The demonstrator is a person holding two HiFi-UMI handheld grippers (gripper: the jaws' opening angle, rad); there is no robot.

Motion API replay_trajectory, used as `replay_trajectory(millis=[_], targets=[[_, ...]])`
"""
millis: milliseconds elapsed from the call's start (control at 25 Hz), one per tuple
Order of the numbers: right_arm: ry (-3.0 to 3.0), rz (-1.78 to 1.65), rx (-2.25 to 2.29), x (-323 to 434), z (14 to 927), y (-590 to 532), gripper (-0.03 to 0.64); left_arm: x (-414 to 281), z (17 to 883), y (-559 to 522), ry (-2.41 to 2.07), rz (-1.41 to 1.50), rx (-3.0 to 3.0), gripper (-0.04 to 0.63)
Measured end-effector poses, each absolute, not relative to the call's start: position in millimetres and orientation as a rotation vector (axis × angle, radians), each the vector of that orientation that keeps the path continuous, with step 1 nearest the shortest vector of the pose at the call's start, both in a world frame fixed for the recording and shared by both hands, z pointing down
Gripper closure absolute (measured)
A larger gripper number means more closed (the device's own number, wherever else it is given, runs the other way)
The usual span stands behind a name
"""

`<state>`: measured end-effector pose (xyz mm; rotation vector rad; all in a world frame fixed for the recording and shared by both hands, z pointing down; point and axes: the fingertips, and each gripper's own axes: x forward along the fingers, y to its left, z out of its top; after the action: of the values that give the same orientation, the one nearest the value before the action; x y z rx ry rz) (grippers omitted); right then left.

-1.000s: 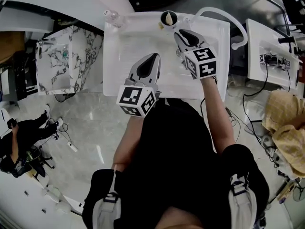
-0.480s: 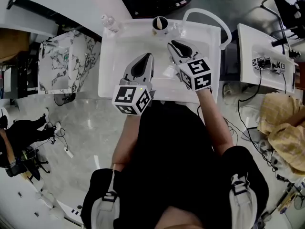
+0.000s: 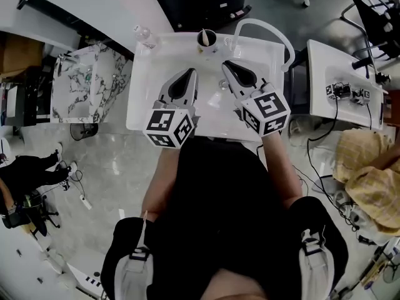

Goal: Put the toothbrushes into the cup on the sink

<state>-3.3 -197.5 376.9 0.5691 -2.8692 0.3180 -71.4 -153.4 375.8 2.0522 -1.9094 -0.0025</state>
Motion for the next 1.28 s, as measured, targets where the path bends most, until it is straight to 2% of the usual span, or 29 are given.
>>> replay_trajectory(millis=[1280], targets=[[-2.882,0.257,0.650,14,368,-196,0.586,-61,372,-158,-1.869,0.009,2.098,0.581]])
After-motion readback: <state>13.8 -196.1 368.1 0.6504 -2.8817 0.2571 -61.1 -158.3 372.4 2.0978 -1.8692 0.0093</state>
